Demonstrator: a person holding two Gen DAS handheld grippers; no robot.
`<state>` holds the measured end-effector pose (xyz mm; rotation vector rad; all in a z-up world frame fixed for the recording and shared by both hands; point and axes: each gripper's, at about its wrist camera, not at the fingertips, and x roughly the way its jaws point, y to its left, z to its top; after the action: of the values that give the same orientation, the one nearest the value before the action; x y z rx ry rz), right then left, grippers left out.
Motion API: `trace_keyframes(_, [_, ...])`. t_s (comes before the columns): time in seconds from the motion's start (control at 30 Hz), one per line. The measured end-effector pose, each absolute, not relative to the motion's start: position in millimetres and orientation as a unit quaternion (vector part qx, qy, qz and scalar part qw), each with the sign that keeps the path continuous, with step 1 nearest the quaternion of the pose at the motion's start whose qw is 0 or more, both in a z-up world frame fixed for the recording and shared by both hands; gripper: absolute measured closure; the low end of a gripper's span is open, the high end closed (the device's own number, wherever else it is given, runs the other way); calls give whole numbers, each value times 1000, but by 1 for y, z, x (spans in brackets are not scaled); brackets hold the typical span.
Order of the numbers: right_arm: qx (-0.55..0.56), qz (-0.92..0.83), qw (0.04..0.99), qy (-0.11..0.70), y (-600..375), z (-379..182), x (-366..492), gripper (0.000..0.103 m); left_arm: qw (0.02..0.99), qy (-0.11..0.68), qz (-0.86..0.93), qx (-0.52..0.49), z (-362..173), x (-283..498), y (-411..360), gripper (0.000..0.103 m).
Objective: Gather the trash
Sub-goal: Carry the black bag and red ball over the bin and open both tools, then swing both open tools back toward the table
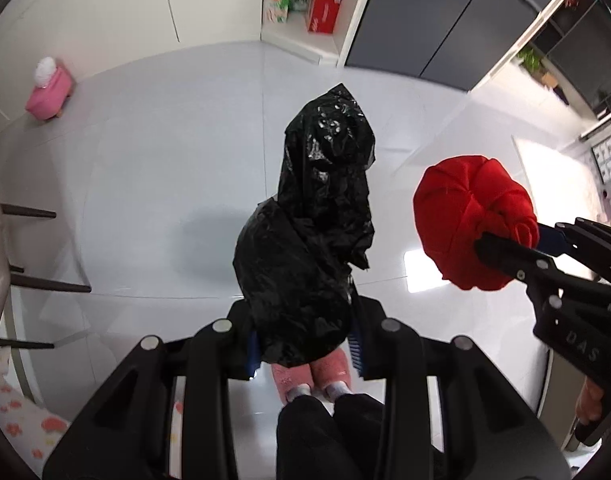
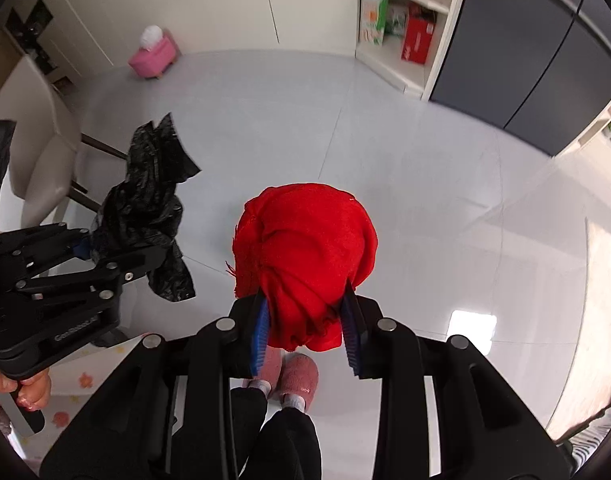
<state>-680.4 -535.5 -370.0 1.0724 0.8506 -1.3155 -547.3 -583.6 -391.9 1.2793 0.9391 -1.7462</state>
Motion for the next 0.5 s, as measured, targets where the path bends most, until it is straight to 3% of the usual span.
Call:
trace_keyframes(0.23, [474, -559, 572, 367, -577, -448, -685, 68, 352, 356, -686, 527, -469, -556, -618, 66])
trace_keyframes(0.3, [468, -566, 573, 364, -583, -458, -686, 58, 346, 347, -686, 537, -487, -557, -624, 58])
trace_keyframes(0.37, [459, -573, 572, 365, -588, -465, -686, 51, 347, 337, -685, 544, -497, -558, -628, 42])
trace_keyframes(0.5, [462, -578, 569, 359, -590, -466, -690, 51, 352, 338, -680, 547, -504, -561, -633, 39])
